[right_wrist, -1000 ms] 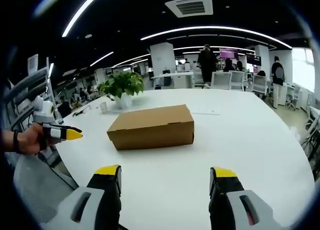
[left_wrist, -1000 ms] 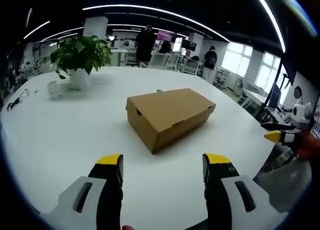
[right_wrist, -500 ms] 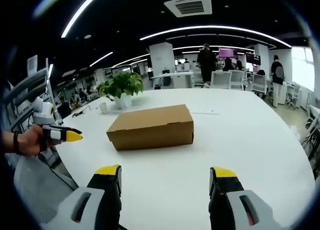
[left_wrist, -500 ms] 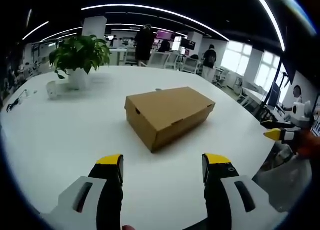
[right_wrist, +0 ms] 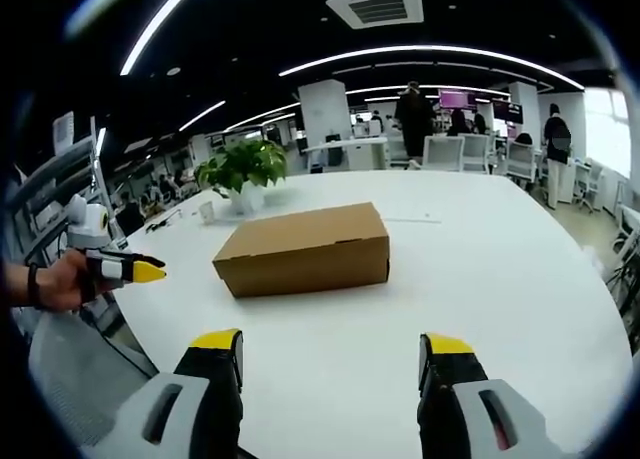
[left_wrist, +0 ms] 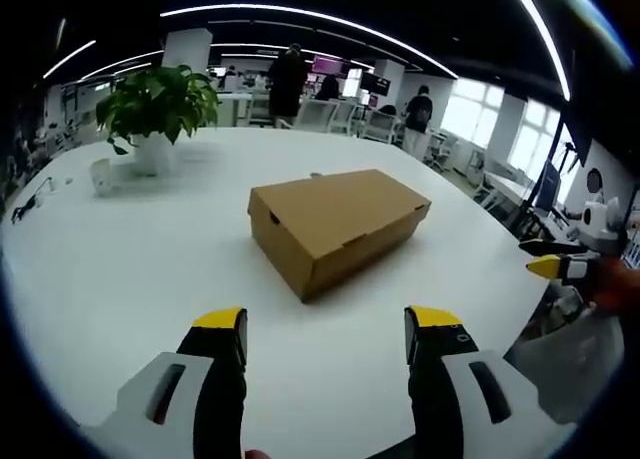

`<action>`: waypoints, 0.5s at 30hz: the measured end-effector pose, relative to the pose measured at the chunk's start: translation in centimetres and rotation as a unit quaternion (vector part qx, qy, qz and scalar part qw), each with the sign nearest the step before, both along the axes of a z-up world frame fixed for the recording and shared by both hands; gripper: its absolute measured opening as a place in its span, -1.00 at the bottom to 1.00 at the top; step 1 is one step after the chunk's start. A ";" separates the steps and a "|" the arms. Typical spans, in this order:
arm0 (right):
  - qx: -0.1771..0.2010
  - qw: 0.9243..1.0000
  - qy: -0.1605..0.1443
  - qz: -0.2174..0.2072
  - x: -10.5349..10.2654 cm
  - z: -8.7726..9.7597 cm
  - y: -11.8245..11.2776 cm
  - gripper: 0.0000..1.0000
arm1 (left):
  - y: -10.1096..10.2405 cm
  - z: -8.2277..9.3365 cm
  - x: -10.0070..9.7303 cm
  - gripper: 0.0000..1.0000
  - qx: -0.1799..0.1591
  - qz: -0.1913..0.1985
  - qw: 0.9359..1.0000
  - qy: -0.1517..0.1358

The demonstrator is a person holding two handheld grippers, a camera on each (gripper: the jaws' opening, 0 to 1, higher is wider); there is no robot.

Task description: Operate the shoe box by opening the lid, removing the specified soft item, and placing it in the target area until the item is outside and the box remains undamaged.

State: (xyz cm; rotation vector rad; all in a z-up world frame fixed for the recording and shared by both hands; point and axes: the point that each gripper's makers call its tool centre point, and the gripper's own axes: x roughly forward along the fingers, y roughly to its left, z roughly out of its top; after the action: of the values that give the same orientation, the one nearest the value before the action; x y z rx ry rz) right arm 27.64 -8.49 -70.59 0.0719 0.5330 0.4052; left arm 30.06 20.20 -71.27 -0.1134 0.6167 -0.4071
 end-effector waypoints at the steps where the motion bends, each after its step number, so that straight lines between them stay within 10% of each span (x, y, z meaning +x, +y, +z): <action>1: -0.001 1.000 0.000 0.002 0.1 -0.1 0.1 0.41 | 0.0 0.0 0.0 0.31 -0.001 0.001 1.000 0.001; 15: -0.027 0.998 -0.006 0.063 4.9 -1.0 1.2 0.40 | -0.5 -1.4 1.6 0.28 -0.008 -0.002 1.000 0.019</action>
State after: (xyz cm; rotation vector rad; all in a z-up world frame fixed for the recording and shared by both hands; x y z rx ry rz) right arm 32.58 -7.25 -71.62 -0.0166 0.5383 0.5125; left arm 31.65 19.71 -72.67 -0.1350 0.6505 -0.4145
